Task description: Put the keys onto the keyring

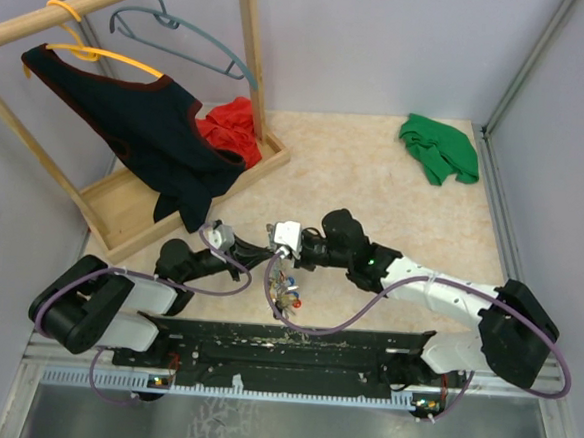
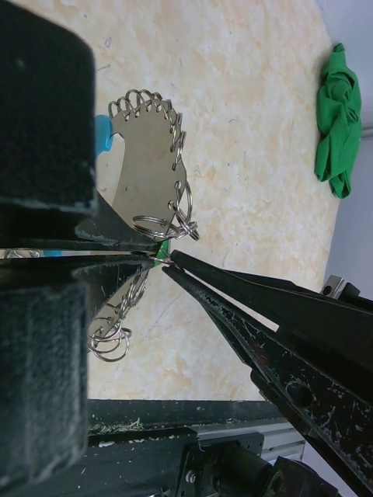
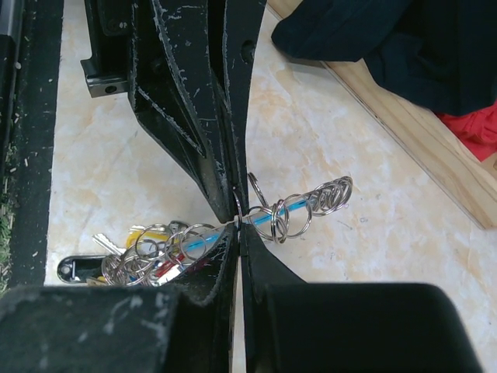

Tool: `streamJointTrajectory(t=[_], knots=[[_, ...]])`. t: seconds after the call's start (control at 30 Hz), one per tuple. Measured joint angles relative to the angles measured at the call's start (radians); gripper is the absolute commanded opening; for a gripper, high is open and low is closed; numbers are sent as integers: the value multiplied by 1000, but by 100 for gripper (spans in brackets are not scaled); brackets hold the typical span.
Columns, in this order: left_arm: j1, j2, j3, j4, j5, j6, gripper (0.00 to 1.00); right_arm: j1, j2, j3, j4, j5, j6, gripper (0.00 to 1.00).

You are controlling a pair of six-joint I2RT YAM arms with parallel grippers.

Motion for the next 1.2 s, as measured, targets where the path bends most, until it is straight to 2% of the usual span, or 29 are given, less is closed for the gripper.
streamJointTrajectory(t=[0.27,0.5,0.6,0.8,0.87,1.03,1.2], knots=[[-5,0,0,34,-4,18,0,2,-39,-22,-6,4,21,21],[0,-1,0,62,-46,42,0,21,-75,-63,-69,16,36,30],[1,-3,0,60,-50,54,0,15,-95,-66,-77,45,52,36],[7,-73,0,-3,-84,114,0,-35,-111,-66,-82,126,193,46],[7,-100,0,-40,-101,141,0,-60,-105,-63,-105,153,251,52],[7,-125,0,-102,-143,184,0,-108,6,-9,-195,197,355,52],[9,-124,0,-123,-169,202,0,-120,132,60,-247,256,391,49]])
